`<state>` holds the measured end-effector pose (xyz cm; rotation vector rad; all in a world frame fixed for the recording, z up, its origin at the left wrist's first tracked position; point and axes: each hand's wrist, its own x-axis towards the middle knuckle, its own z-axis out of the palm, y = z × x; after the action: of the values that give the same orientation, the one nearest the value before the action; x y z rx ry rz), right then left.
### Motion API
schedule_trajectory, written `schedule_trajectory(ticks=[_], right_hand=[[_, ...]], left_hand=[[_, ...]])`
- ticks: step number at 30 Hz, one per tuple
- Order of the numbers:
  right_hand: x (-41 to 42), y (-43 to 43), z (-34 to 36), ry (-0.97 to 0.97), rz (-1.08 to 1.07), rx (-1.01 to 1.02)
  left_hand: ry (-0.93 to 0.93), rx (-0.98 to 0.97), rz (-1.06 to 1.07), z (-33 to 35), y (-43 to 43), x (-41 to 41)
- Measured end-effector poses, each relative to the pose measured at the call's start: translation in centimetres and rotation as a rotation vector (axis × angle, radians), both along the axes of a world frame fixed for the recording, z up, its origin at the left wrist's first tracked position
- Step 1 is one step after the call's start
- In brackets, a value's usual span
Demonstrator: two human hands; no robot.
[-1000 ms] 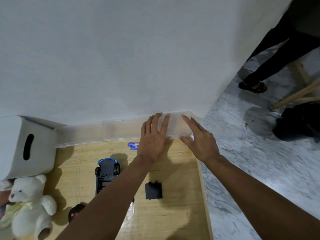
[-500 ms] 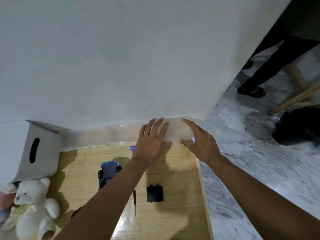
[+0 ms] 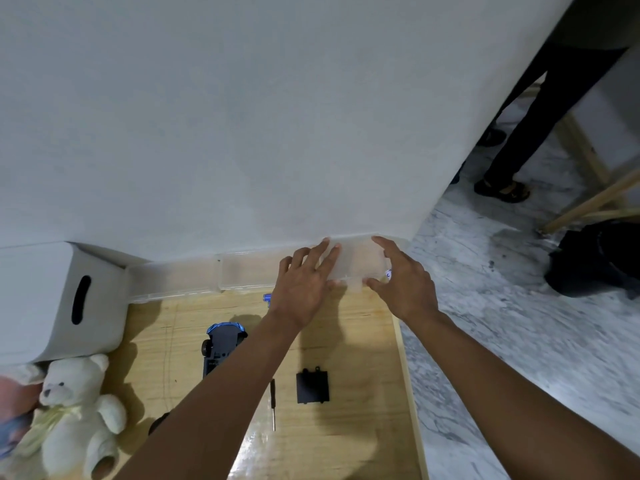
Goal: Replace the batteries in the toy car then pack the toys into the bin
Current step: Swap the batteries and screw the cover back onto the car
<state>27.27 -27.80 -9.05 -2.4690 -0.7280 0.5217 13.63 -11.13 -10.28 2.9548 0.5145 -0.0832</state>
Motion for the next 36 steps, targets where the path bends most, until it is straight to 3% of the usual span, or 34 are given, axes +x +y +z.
schedule_trajectory(ticks=[4,10,14,21,30,36], right_hand=[[-0.2,0.0,0.1,-0.003,-0.003,0.011],[-1.0,-1.6,0.5,-0.110,-0.010,0.231],[-0.8,-1.8,0.7,-0.231,0.103,0.127],[-1.5,-1.8,1.0,-0.230,0.181,0.065],[-1.0,-1.0,1.7,-0.227,0.200,0.055],[-0.9,-0.7,2.0,-0.213,0.201,0.037]], left_hand=[[0.059,-0.126,0.021,1.7,0.9,0.3],[0.046,-0.222,0.017,2.9,1.5,0.8],[-0.072,-0.377,0.038,2.8,1.7,0.9],[-0.264,-0.493,0.168,4.6,1.3,1.8],[-0.402,-0.474,0.238,4.9,-0.2,1.6],[-0.258,-0.230,0.178,3.0,-1.6,-0.3]])
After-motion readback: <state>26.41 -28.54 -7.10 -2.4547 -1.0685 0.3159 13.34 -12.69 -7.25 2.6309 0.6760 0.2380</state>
